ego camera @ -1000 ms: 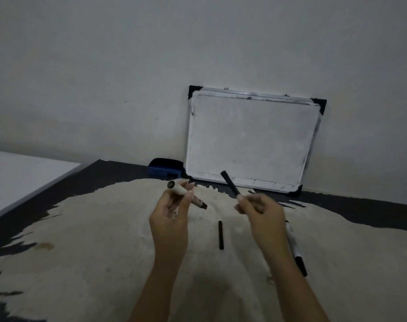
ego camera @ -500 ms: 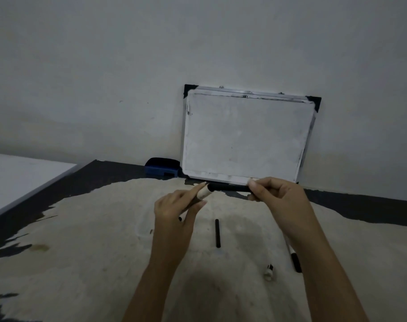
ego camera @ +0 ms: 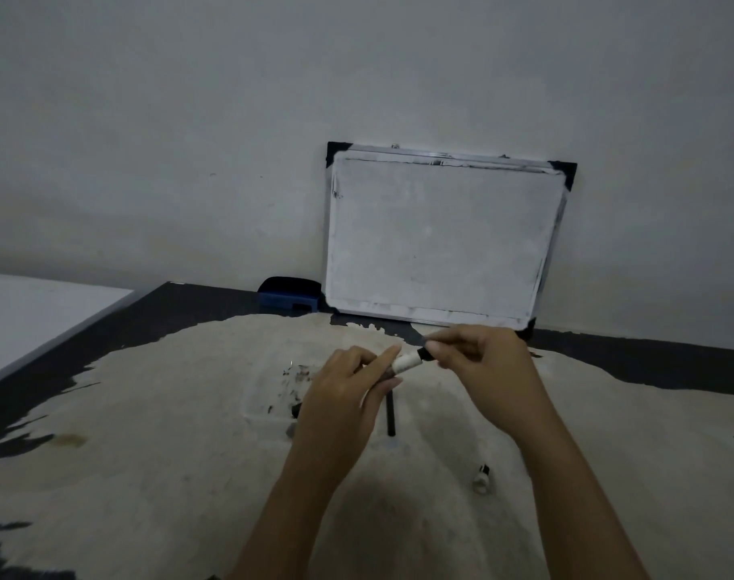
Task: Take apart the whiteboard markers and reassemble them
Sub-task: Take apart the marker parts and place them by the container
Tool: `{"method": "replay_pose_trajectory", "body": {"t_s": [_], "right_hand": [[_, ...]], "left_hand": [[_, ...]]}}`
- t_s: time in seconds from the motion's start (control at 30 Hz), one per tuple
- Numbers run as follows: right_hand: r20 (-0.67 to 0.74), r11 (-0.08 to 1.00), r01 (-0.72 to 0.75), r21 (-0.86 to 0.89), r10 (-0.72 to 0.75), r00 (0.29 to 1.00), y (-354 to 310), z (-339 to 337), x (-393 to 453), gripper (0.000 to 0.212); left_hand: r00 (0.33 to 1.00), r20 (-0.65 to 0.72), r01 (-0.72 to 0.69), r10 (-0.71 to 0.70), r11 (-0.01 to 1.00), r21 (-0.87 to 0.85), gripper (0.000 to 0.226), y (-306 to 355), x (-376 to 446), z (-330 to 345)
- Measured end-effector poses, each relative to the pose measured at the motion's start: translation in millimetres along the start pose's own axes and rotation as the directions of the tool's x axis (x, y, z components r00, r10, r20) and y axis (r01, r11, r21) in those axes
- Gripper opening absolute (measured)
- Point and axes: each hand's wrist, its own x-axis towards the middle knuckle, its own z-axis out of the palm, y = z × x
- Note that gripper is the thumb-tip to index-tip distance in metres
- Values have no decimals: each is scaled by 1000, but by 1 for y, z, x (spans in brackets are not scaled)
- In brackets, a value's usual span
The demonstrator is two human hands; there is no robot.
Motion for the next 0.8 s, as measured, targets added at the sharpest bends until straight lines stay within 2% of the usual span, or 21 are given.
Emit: {"method": "replay_pose_trajectory", "body": {"t_s": [0.17, 0.23, 0.3, 0.37, 0.43, 0.5, 0.7, 0.73, 0.8], "right_hand": [[133, 998, -16, -62, 24, 991, 5, -1, 0, 17], [226, 994, -75, -79, 91, 970, 9, -7, 1, 22], [289, 972, -125, -200, 181, 940, 16, -16, 1, 25], [317, 909, -197, -367, 321, 893, 24, -22, -1, 19], [345, 820, -272, -504, 479, 807, 33, -24, -3, 17], [378, 756, -322, -570, 590, 714, 38, -20, -7, 24], [487, 712, -339, -615, 681, 547, 39, -11, -10, 29], [501, 715, -347, -606, 683, 532, 39, -11, -10, 26], [507, 734, -362, -574, 666, 547, 40, -11, -11, 17]], "left_hand": [[999, 45, 6, -7, 1000, 20, 42, 3, -2, 3], [996, 78, 30, -32, 999, 19, 43, 4, -3, 3], [994, 104, 45, -45, 999, 6, 43, 5, -3, 3], [992, 120, 45, -44, 999, -4, 44, 5, -4, 3], [990, 131, 44, -42, 999, -10, 44, 5, -4, 5], [988, 147, 43, -39, 999, -23, 45, 4, -5, 6], [984, 173, 48, -41, 998, -35, 44, 6, -5, 5], [983, 177, 49, -43, 998, -33, 44, 6, -6, 5], [983, 181, 49, -43, 999, -24, 45, 5, -6, 5]]}}
